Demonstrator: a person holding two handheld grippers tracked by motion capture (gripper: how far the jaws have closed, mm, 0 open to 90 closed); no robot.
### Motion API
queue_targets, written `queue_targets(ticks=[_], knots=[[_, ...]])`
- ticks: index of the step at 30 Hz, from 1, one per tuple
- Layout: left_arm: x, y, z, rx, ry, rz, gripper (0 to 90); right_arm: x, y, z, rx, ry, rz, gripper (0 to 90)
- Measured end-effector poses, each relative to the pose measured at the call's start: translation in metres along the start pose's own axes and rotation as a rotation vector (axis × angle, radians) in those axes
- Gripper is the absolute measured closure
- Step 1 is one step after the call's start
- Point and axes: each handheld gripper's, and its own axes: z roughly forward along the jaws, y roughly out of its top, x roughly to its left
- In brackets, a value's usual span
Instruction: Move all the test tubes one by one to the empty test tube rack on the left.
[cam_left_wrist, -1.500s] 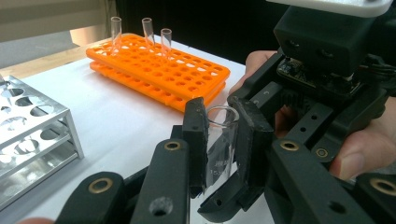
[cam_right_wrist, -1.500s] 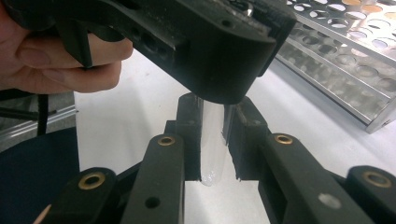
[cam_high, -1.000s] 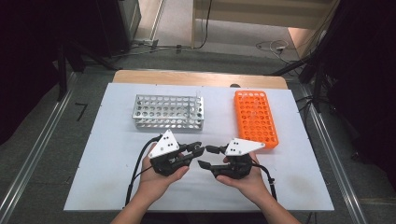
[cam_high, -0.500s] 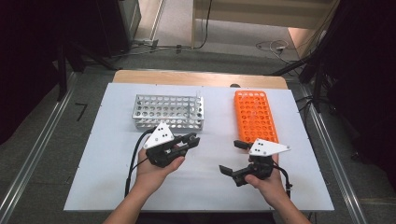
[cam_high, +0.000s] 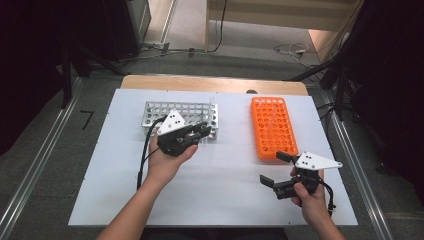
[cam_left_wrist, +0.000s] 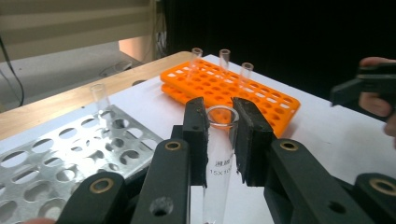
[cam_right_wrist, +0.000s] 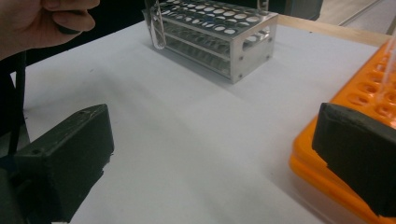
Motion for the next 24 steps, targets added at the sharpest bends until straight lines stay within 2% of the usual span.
queue_targets(ticks=[7, 13, 24], knots=[[0.016, 0.007, 0.01, -0.002, 0.039, -0.012, 76.0, -0.009, -0.011, -0.017, -0.01, -0.021, 0.001, 0.0], [0.029, 0.013, 0.022, 0.004, 0.07, -0.02, 76.0, -0.017, -0.02, -0.028, -0.006, -0.036, 0.027, 0.0], [0.053, 0.029, 0.045, -0.007, 0.119, -0.029, 76.0, -0.029, -0.031, -0.033, 0.006, -0.057, 0.052, 0.0]])
